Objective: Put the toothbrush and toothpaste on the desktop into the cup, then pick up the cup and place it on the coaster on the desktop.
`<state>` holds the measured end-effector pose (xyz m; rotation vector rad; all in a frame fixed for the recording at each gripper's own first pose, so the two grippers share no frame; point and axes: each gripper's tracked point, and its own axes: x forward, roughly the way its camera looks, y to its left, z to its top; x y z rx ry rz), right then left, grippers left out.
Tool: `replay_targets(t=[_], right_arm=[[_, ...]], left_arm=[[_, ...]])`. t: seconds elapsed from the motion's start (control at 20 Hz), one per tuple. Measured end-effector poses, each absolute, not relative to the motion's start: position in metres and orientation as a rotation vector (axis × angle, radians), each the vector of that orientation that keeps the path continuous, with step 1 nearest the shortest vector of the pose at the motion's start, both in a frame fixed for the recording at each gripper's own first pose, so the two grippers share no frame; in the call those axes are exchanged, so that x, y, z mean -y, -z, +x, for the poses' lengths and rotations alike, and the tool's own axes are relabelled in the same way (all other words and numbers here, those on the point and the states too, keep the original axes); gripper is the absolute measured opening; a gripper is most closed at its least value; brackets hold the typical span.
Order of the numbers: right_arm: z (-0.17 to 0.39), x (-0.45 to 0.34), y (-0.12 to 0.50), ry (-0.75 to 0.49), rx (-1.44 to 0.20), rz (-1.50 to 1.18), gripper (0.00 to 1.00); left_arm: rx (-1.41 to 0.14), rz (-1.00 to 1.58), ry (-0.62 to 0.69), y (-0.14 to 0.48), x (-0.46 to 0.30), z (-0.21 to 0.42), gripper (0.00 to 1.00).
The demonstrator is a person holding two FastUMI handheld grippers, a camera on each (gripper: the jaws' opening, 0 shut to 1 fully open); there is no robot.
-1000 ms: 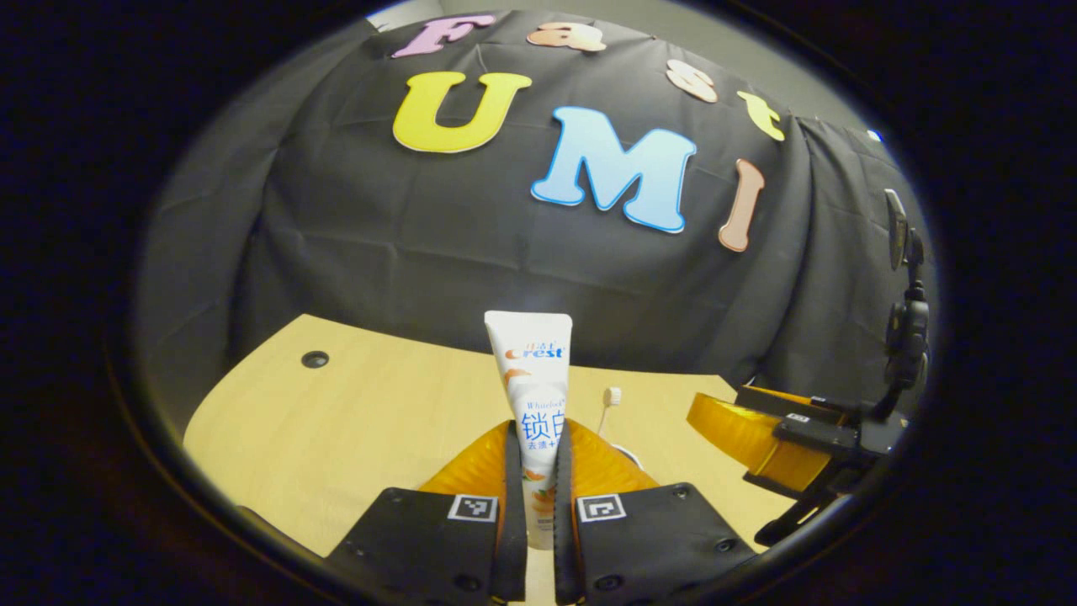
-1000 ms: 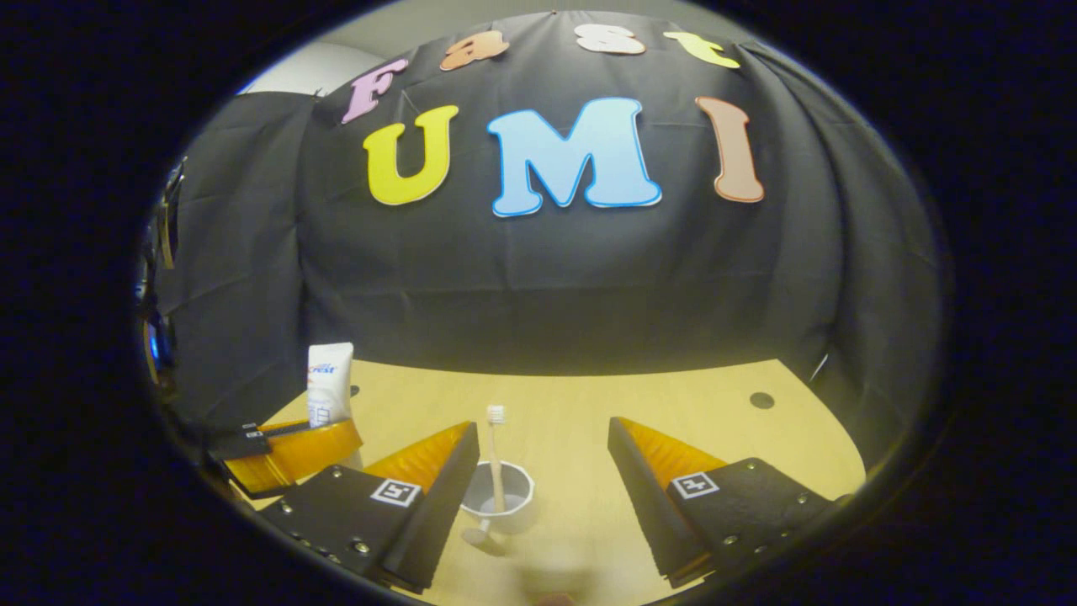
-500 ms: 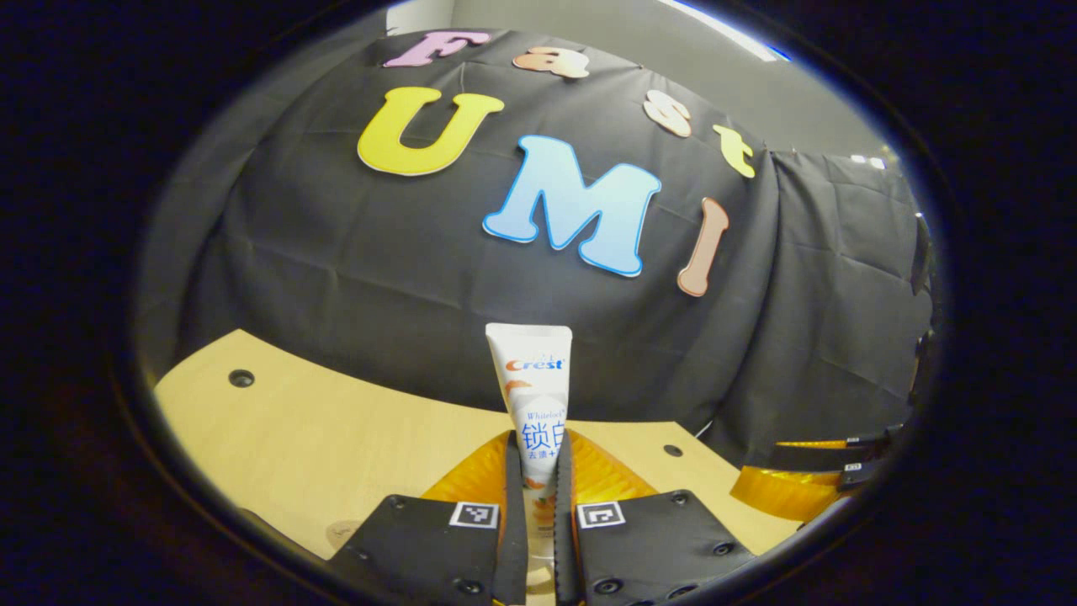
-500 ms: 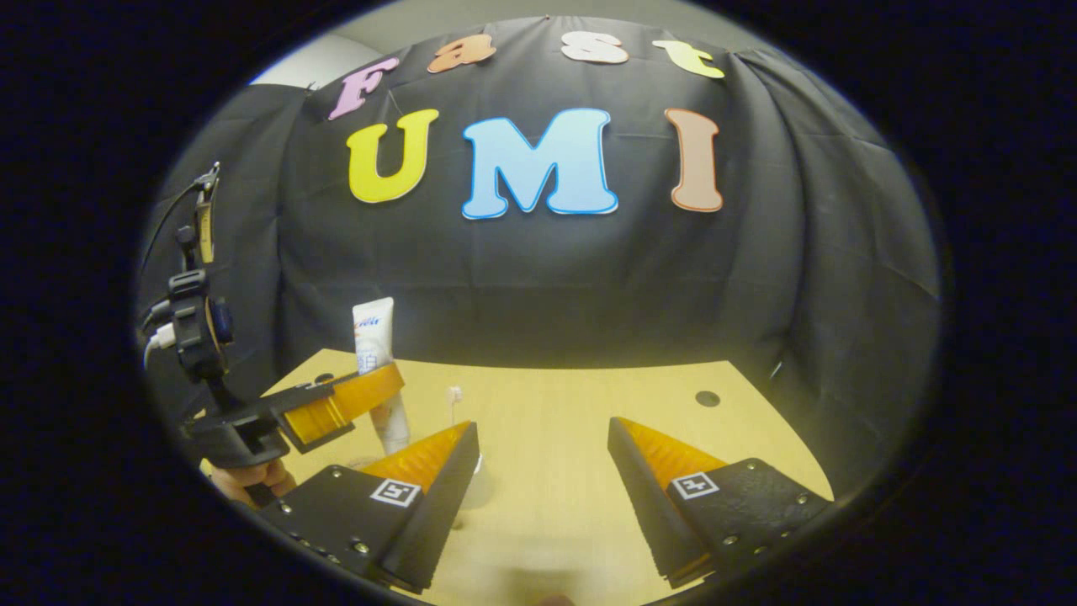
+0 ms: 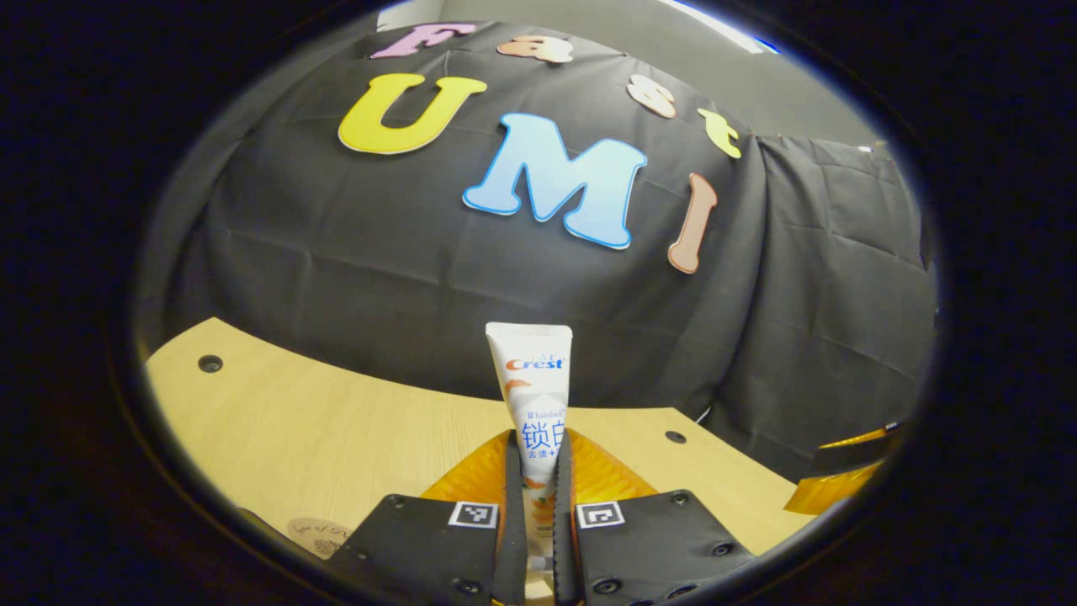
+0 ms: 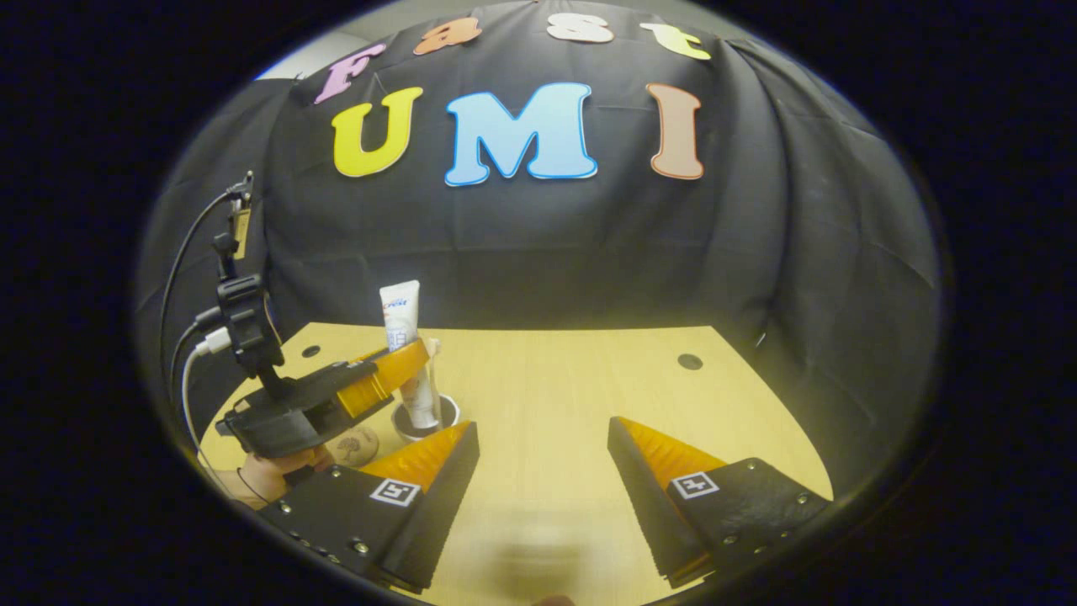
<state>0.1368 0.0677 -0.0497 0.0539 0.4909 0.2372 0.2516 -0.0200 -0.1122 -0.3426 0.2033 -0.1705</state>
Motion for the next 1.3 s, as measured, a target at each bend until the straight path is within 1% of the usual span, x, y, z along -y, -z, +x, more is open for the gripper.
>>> replay_targets(t=[0.15,0.3,0.35,0.45,0.65,0.95,1.0,1.1,1.15,1.2,1.25,1.3], right_arm=[[0.138,-0.074,0.048,-0.246,-0.496,0.076,0.93],[0.138,-0.078,0.046,-0.247,-0.494,0.084,0.93],[0.138,-0.079,0.046,-0.248,-0.495,0.085,0.93],[0.138,-0.079,0.046,-0.250,-0.497,0.085,0.93],[0.138,-0.084,0.049,-0.261,-0.505,0.085,0.93],[0.139,-0.099,0.047,-0.289,-0.505,0.097,0.93],[0.140,-0.101,0.046,-0.292,-0.507,0.099,0.93],[0.139,-0.107,0.047,-0.301,-0.514,0.106,0.93],[0.140,-0.109,0.047,-0.306,-0.515,0.110,0.93],[0.141,-0.113,0.046,-0.311,-0.516,0.116,0.93],[0.140,-0.117,0.046,-0.317,-0.517,0.119,0.93],[0.140,-0.122,0.047,-0.325,-0.519,0.120,0.92]], left_arm=[[-0.219,-0.300,0.172,0.121,0.022,0.254,0.19],[-0.220,-0.275,0.153,0.124,0.018,0.257,0.24],[-0.221,-0.277,0.151,0.124,0.018,0.255,0.29],[-0.227,-0.288,0.158,0.125,0.018,0.254,0.33],[-0.231,-0.274,0.162,0.120,0.015,0.248,0.93],[-0.190,-0.243,0.147,0.096,0.002,0.236,0.93],[-0.181,-0.236,0.148,0.090,0.001,0.234,0.87],[-0.163,-0.223,0.151,0.078,-0.003,0.229,0.93],[-0.156,-0.217,0.151,0.073,-0.005,0.227,0.93],[-0.148,-0.212,0.152,0.069,-0.006,0.223,0.96],[-0.142,-0.206,0.149,0.065,-0.008,0.221,0.98],[-0.135,-0.203,0.144,0.059,-0.012,0.218,0.96]])
